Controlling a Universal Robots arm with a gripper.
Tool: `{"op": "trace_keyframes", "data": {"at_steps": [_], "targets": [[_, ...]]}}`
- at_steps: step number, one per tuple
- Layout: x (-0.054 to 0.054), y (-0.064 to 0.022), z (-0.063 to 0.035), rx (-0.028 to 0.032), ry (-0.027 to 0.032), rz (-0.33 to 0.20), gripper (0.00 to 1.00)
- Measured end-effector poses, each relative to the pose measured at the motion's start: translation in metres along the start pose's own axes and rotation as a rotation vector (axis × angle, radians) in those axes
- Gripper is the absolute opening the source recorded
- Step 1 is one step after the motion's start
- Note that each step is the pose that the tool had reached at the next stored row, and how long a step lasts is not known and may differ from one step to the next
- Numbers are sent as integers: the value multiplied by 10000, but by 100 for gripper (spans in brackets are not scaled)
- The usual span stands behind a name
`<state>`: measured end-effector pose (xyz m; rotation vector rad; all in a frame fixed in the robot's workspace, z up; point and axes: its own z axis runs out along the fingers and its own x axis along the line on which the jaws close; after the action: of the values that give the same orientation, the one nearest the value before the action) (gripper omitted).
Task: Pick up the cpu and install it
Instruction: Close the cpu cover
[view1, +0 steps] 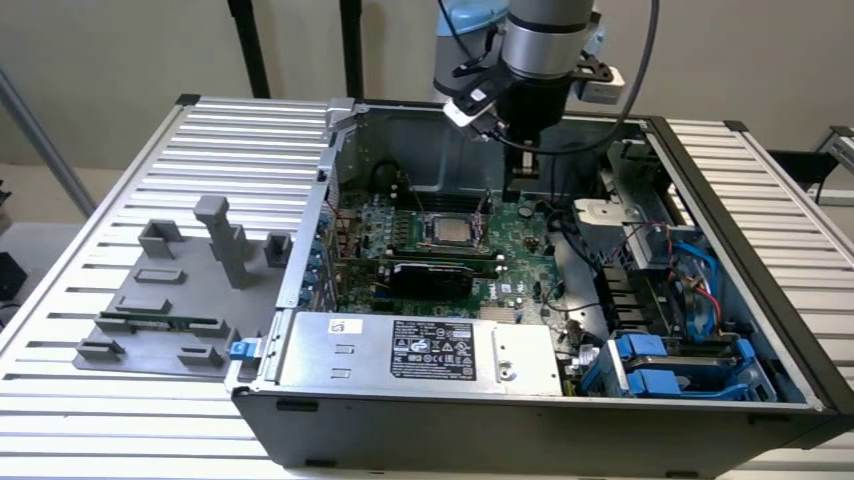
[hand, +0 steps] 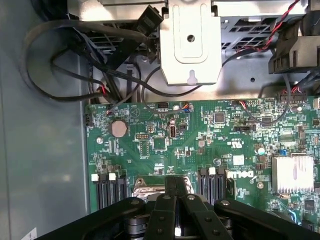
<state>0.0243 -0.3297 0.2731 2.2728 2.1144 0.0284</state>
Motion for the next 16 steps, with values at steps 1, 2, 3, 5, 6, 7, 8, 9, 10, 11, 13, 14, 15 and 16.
{"op": "trace_keyframes", "data": {"at_steps": [1,2,3,5,6,7,8,9,10,11,13,14,15,16], "targets": [[0,-1,18,0,0,0,11],[1,-1,37,0,1,-1,11],[1,-2,55,0,2,-3,11],[1,-4,92,0,1,-8,11],[1,-5,109,0,3,-9,11],[1,-7,122,1,4,-10,11],[2,-10,131,10,3,-9,11],[2,-15,137,28,2,-10,11],[2,-21,141,59,-1,-11,11],[1,-28,142,103,-3,-12,11],[0,-53,143,252,-7,-13,11],[-1,-70,143,348,-11,-14,11],[-3,-89,143,447,-16,-16,11],[-4,-109,142,561,-23,-18,11]]}}
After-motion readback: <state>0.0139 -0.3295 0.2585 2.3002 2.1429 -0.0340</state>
